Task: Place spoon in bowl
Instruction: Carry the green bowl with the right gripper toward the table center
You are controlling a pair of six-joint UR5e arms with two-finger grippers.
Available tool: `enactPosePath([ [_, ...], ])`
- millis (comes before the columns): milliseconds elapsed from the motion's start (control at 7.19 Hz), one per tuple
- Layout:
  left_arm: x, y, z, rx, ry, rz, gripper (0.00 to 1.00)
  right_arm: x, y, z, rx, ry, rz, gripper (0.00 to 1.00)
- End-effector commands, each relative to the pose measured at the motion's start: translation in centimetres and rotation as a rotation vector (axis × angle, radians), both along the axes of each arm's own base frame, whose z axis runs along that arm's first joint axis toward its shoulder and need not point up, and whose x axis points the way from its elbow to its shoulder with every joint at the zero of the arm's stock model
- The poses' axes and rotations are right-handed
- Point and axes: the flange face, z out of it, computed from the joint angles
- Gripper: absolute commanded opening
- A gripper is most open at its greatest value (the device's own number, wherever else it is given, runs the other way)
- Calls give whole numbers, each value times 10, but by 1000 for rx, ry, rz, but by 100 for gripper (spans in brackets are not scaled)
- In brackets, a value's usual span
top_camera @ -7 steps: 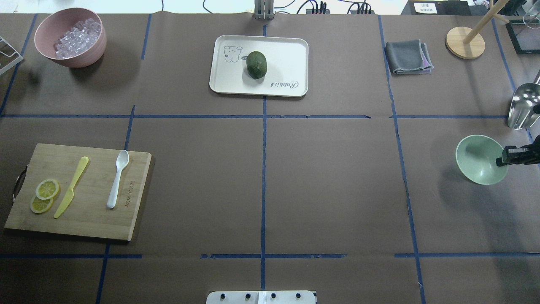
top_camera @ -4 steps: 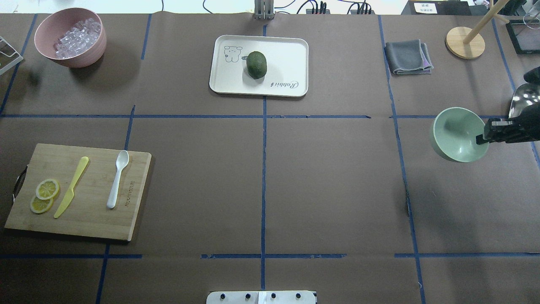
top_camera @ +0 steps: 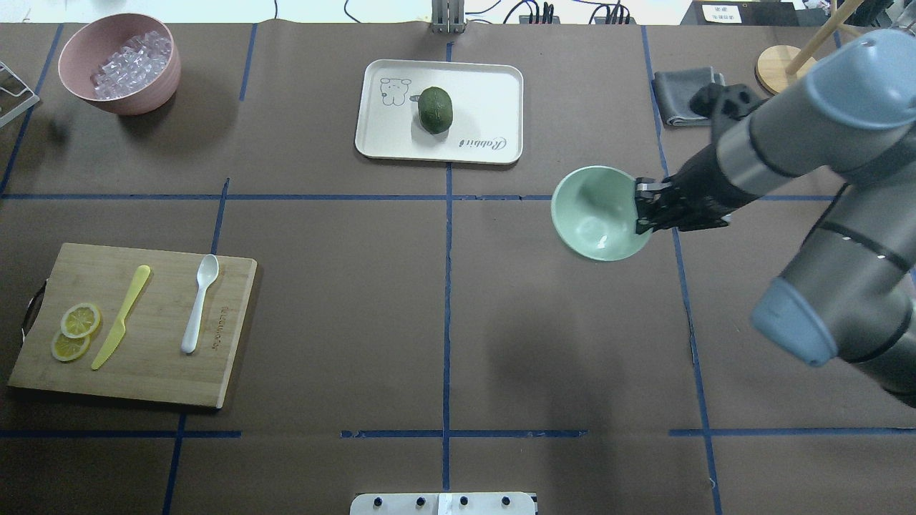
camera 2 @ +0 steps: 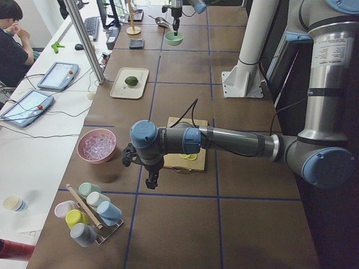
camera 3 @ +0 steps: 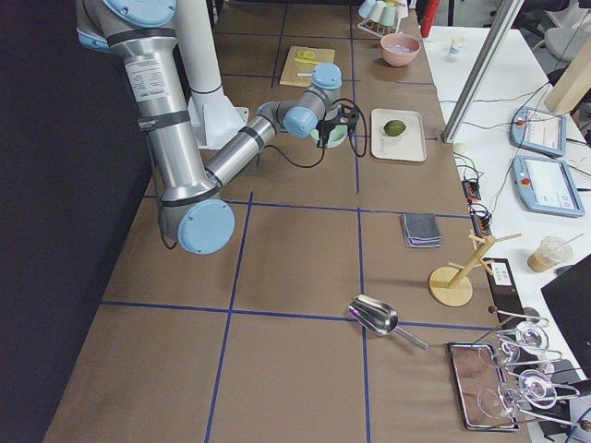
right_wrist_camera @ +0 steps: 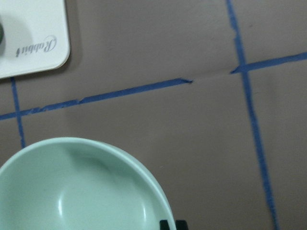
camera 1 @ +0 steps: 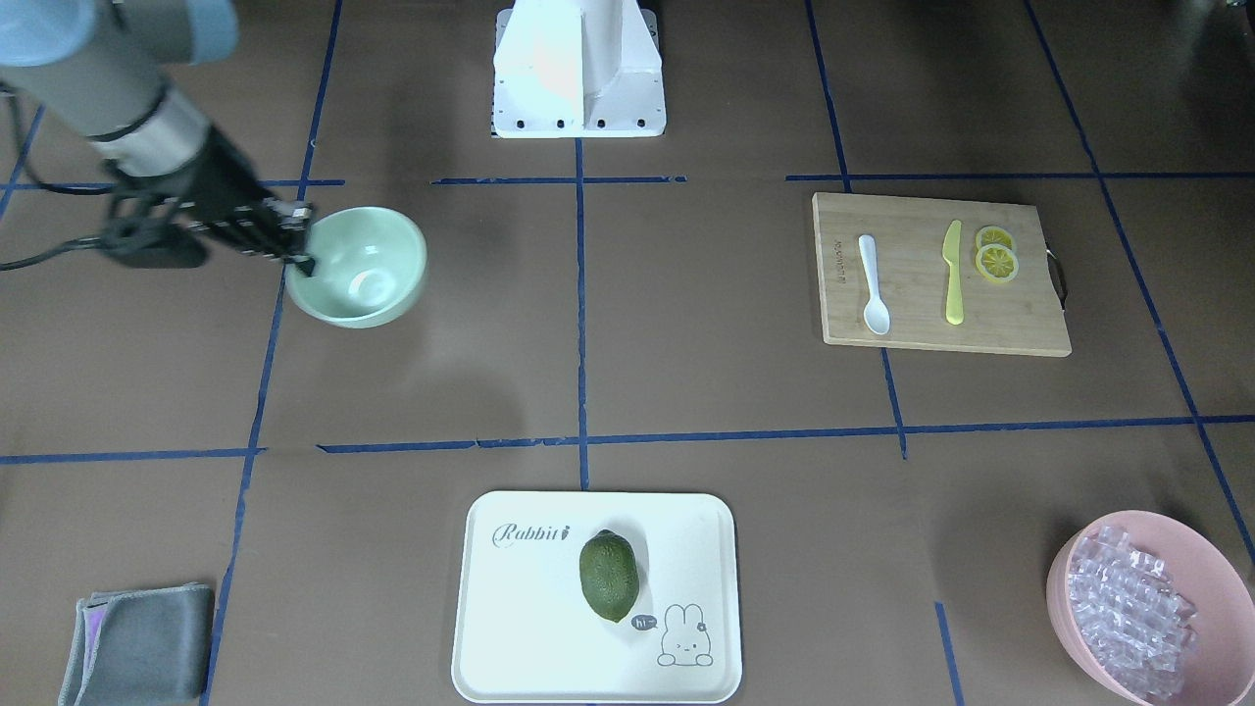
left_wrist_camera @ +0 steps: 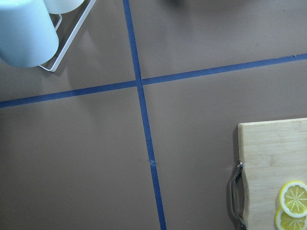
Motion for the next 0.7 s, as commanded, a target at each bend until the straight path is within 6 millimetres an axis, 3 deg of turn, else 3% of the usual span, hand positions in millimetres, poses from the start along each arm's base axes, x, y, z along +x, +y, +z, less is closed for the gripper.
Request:
enactPosePath([
  [0,0,-1,-1,0,-2,0,100,-126,39,-74,-27,51,26,0],
  [139,0,-1,-1,0,-2,0,100,-165,31,-73,-40,83,8,0],
  [278,0,-1,-1,-1,-3,-1,100,-194,21,-82,-32,110,17,1],
  [417,0,-1,-3,-24,-2,-28,100,-219,16,-76,-44,146,7,1],
  [556,0,-2,-6,-11,-1,-31,100,-225,15,-70,-37,131,8,1],
])
